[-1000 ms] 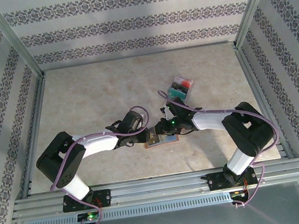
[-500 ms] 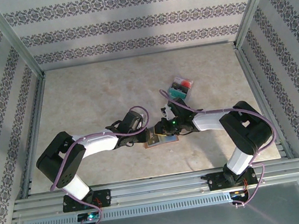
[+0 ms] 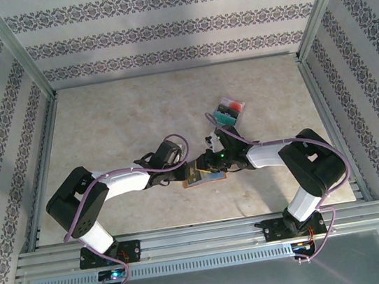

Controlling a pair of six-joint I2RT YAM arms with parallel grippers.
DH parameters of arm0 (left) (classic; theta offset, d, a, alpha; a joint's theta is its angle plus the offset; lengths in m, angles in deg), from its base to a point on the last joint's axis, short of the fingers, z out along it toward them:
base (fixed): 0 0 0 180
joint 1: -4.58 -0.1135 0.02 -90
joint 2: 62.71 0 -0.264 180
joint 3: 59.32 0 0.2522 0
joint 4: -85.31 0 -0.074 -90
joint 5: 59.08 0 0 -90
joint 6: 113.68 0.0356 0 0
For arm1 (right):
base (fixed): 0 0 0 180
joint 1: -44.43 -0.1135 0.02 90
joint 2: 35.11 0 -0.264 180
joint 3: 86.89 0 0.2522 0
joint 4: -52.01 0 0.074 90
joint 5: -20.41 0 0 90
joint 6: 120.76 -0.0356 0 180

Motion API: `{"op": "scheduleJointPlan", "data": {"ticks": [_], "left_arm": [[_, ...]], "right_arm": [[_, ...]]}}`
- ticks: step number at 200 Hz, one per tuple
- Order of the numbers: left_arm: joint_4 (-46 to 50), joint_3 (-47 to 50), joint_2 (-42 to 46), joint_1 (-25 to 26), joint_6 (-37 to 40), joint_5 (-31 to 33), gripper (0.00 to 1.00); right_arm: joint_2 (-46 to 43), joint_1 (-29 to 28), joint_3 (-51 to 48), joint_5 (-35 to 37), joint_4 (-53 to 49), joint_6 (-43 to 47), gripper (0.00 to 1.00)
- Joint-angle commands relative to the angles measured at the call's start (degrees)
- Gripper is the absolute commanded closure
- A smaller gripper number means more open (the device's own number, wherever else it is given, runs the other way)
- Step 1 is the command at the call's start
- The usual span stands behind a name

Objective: Take the credit cards out of the card holder

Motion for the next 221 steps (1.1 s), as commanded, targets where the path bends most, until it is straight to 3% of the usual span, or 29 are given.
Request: {"op": "scheduleJointPlan", "data": {"ticks": [1,83,221], "left_arm": [[0.49,-0.44,-1.79,0.59,-0.65,-1.45,0.81],[2.7,-0.49,-1.79,0.49,-1.58,0.97,0.74],[3.26,-0.53,-2.05,-0.13,-1.94,1.28,0.74]], "right_arm": [[1.07,-0.11,-0.52,-3.52,5.64,-1.01,0.8],[0.4,2.08,-3.39,-7.63,14.73,-4.78,0.87],[-0.56,3.66,-4.89,-8.68,16.5,-5.88,0.83]]}}
